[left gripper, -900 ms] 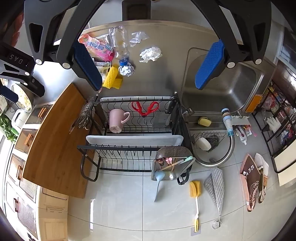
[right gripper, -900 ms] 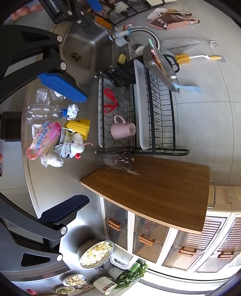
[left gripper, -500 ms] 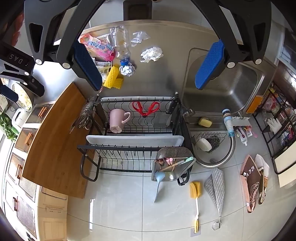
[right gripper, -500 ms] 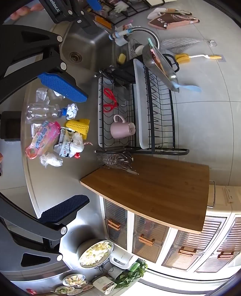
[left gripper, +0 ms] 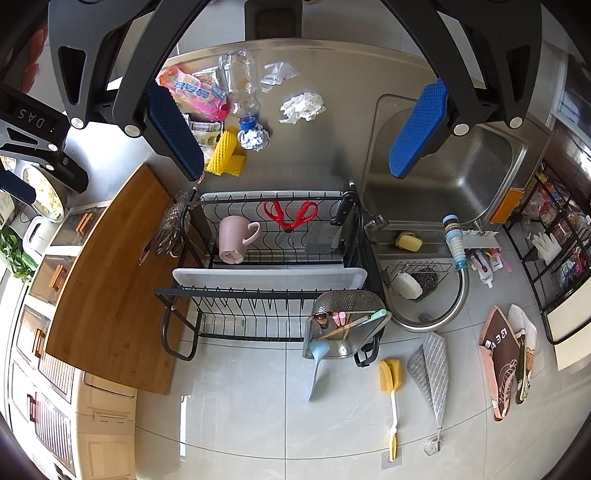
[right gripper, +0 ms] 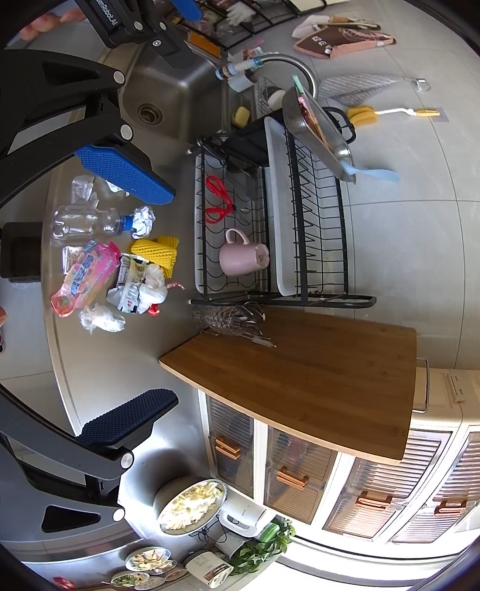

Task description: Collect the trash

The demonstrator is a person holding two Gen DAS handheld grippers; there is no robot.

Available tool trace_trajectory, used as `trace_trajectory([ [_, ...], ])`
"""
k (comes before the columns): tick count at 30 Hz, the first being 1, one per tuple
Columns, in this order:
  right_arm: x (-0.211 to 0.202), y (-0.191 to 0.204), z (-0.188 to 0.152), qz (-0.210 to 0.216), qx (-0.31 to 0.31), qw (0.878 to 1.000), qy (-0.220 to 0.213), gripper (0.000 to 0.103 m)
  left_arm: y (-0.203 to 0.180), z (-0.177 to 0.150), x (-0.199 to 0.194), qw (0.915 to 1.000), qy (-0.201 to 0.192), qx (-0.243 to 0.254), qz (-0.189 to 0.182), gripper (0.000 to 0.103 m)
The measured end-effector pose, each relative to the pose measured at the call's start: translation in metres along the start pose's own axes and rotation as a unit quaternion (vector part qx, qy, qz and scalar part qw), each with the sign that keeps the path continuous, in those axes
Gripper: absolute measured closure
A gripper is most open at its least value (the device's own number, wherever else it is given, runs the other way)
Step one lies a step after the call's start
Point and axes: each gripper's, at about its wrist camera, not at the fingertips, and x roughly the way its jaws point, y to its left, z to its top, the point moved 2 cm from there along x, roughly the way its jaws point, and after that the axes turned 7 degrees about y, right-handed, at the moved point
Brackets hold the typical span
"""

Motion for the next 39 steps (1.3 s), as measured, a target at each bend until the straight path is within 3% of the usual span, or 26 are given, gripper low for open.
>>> trace_trajectory([
  [39,-0.0023,0.0012,-0.0004,0.000,-0.004,1.000,0.005,0.003,-0.0020,0.0003,-0.0064,0.9999,-0.002,0.009,0.004,0.008],
])
